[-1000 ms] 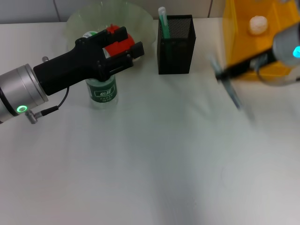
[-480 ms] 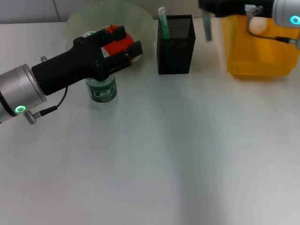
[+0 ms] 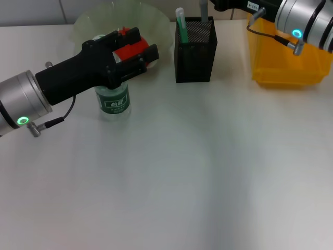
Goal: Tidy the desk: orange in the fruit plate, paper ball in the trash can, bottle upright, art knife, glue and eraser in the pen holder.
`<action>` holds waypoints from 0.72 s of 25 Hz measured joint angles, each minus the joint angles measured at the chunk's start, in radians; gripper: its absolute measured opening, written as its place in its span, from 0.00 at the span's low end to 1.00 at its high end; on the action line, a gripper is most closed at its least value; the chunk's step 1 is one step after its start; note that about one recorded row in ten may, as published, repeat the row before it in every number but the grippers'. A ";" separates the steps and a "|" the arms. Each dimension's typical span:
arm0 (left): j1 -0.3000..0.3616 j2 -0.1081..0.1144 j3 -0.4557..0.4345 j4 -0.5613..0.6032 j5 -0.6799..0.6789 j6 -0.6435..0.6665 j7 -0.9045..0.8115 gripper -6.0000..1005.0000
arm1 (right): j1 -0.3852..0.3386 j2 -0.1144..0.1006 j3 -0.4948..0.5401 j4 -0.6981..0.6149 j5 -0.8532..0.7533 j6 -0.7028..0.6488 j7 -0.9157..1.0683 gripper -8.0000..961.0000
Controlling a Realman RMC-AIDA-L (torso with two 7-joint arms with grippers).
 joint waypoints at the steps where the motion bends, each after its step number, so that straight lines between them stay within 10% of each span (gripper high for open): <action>1: 0.000 0.000 0.000 0.000 0.000 0.000 0.000 0.69 | 0.016 0.000 0.000 0.070 0.097 -0.002 -0.131 0.19; 18: -0.006 0.000 0.008 0.001 0.000 0.002 0.000 0.69 | 0.101 0.004 -0.002 0.303 0.203 0.008 -0.455 0.19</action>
